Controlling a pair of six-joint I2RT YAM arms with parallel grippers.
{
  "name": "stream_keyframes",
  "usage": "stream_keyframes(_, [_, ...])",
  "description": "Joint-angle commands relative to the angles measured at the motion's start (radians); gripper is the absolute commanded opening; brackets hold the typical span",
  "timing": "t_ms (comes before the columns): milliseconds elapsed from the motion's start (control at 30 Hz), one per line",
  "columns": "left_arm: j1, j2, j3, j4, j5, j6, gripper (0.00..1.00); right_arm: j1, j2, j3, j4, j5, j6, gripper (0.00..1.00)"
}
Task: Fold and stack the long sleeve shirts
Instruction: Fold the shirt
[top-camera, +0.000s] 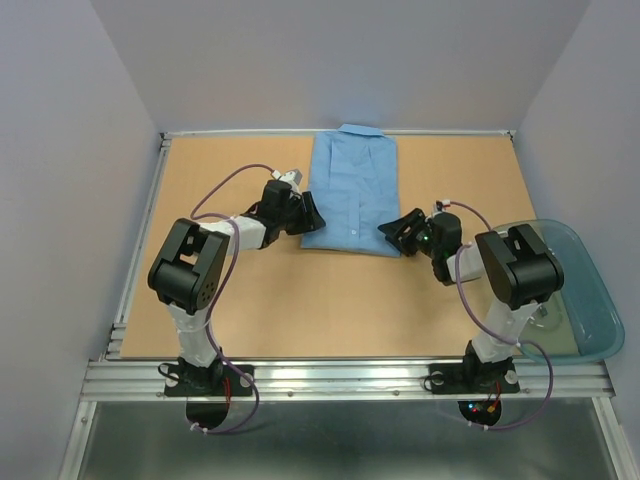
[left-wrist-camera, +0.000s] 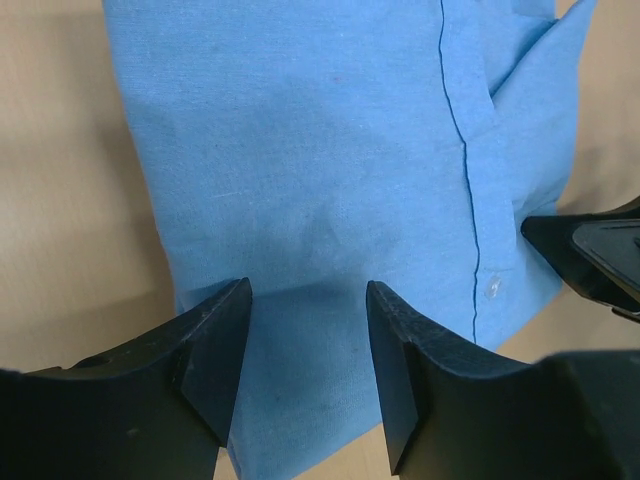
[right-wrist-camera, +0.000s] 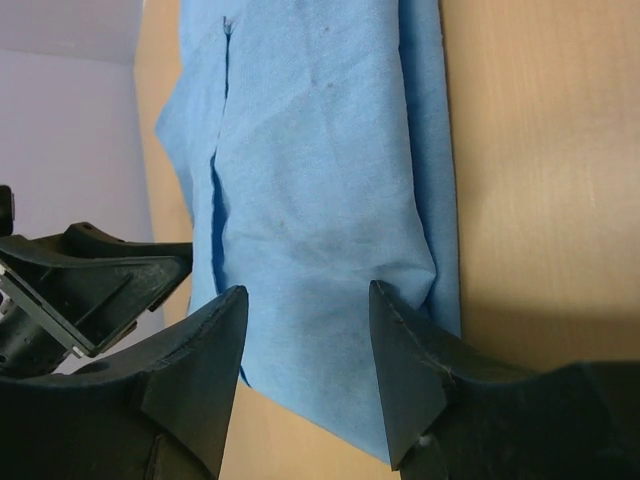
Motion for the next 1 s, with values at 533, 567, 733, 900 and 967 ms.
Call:
stream_keyframes(533, [-0.062,-0.189,-0.069,0.02,0.04,-0.04,0.7,0.006,-0.059,0.416,-0.212,-0.037,-0.163,0.58])
stream_keyframes(567, [-0.062,-0.175,-0.077,0.027,0.051,-0.042,0.69,0.008,-0.041,0.43,-0.208,-0.029,-0.163,0.58])
stream_keyframes(733, [-0.064,-0.076,-0.1,0.056,0.074,-0.051,0.64,0.006,0.123,0.484,-0.171,0.015,-0.145,0.58])
stream_keyframes(900, [-0.064,-0.082,-0.127,0.021,0.065,-0.074,0.64,-0.009,0.223,0.474,-0.151,0.04,-0.142,0.58])
stream_keyframes(967, [-0.064,-0.109,-0.127,-0.034,0.027,-0.061,0.64,-0.02,0.215,0.453,-0.151,0.041,-0.161,0.58])
